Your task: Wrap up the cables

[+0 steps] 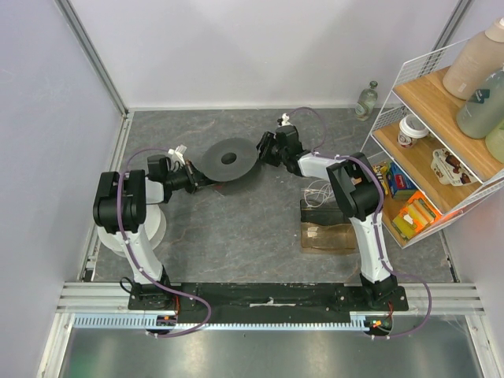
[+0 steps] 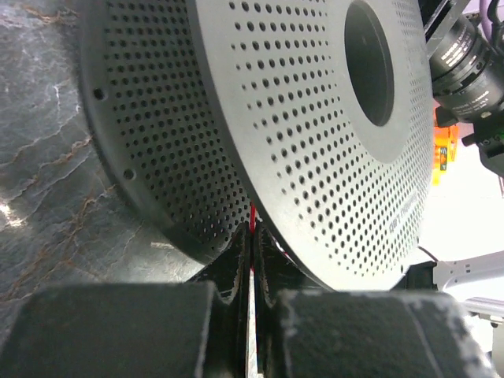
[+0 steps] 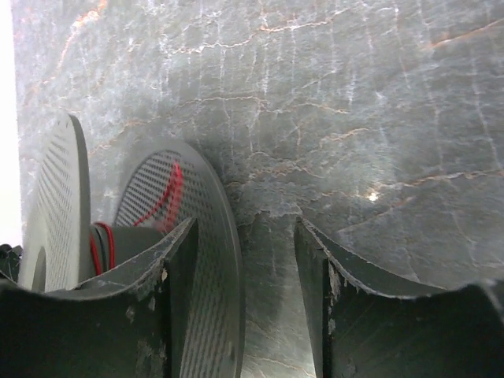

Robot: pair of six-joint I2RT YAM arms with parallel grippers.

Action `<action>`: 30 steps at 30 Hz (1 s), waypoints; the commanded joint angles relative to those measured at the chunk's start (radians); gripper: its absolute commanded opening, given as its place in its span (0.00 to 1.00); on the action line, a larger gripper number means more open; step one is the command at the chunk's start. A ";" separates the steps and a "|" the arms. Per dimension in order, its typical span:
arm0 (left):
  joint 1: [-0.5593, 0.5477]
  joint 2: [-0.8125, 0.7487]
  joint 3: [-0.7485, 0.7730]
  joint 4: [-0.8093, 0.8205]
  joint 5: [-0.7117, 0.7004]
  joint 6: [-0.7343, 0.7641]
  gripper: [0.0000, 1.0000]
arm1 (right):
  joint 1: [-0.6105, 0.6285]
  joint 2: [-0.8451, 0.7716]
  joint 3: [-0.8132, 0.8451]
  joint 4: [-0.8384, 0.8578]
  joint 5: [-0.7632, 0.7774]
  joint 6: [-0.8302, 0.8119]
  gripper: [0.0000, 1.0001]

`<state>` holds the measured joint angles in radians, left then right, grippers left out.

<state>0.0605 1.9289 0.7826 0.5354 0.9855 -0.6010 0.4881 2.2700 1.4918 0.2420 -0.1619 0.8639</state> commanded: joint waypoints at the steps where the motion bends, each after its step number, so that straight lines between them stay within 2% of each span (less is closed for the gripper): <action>1: -0.001 0.015 0.021 0.001 -0.007 0.000 0.02 | 0.003 -0.036 0.022 -0.135 0.068 -0.025 0.60; 8: -0.001 0.016 0.041 -0.026 -0.022 -0.002 0.02 | -0.002 -0.076 0.051 -0.208 0.156 -0.026 0.61; 13: -0.002 0.004 0.024 -0.014 -0.067 -0.048 0.02 | -0.008 -0.104 0.068 -0.240 0.156 -0.032 0.56; 22: -0.011 -0.027 -0.088 0.140 -0.137 -0.281 0.04 | -0.014 -0.184 0.032 -0.273 0.111 -0.029 0.56; 27: -0.037 -0.019 -0.114 0.233 -0.151 -0.387 0.06 | -0.014 -0.213 -0.004 -0.189 0.039 -0.019 0.61; 30: -0.048 -0.008 -0.117 0.254 -0.174 -0.425 0.07 | -0.014 -0.214 -0.021 -0.146 -0.010 0.001 0.59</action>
<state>0.0273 1.9366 0.6781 0.6762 0.8509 -0.9066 0.4774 2.0998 1.5005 0.0154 -0.1005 0.8429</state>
